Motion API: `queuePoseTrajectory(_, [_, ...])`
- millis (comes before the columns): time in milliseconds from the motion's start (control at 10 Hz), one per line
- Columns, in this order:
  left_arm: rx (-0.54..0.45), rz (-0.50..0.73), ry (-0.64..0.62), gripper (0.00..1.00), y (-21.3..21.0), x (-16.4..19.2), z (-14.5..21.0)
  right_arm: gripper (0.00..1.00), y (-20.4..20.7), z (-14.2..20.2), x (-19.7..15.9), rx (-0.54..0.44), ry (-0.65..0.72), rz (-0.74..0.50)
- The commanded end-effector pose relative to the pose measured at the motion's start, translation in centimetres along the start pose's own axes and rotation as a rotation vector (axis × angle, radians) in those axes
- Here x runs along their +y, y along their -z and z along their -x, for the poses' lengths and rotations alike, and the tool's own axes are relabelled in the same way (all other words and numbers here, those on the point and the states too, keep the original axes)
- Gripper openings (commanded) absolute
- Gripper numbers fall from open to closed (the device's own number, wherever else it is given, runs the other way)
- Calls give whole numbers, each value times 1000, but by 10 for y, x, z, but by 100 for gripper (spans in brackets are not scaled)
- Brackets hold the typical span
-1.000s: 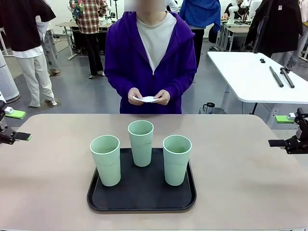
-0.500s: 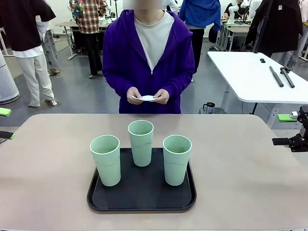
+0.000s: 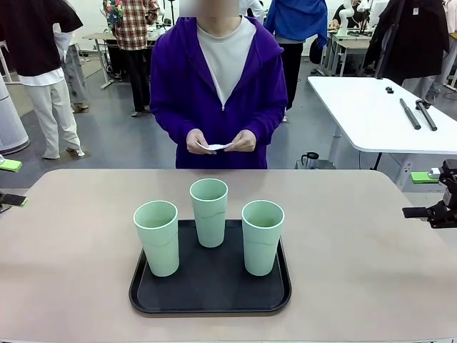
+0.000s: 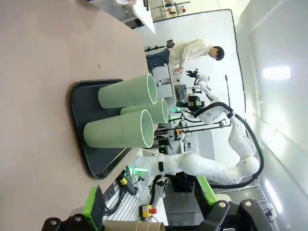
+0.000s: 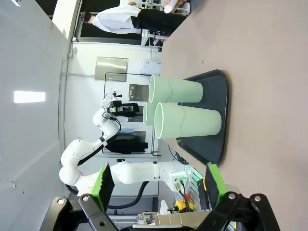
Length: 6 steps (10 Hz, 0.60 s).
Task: Place coasters on the table and set cups on them.
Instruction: Pick up one Reusable plastic cup and place it on a coaster set by the human.
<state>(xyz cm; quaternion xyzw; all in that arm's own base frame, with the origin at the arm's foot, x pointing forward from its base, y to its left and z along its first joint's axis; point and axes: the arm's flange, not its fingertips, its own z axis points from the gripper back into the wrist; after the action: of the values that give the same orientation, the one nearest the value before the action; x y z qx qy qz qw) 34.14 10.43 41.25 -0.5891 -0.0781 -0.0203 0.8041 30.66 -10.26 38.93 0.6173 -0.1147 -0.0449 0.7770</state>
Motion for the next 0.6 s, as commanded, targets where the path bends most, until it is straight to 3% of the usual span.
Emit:
queuePoseTrajectory(0, [-5,17,14,100,1,0,-1,100,0,0,0,0,-1,-5])
queuePoseTrajectory(500, [-5,17,14,100,1,0,-1,100,0,0,0,0,-1,-5])
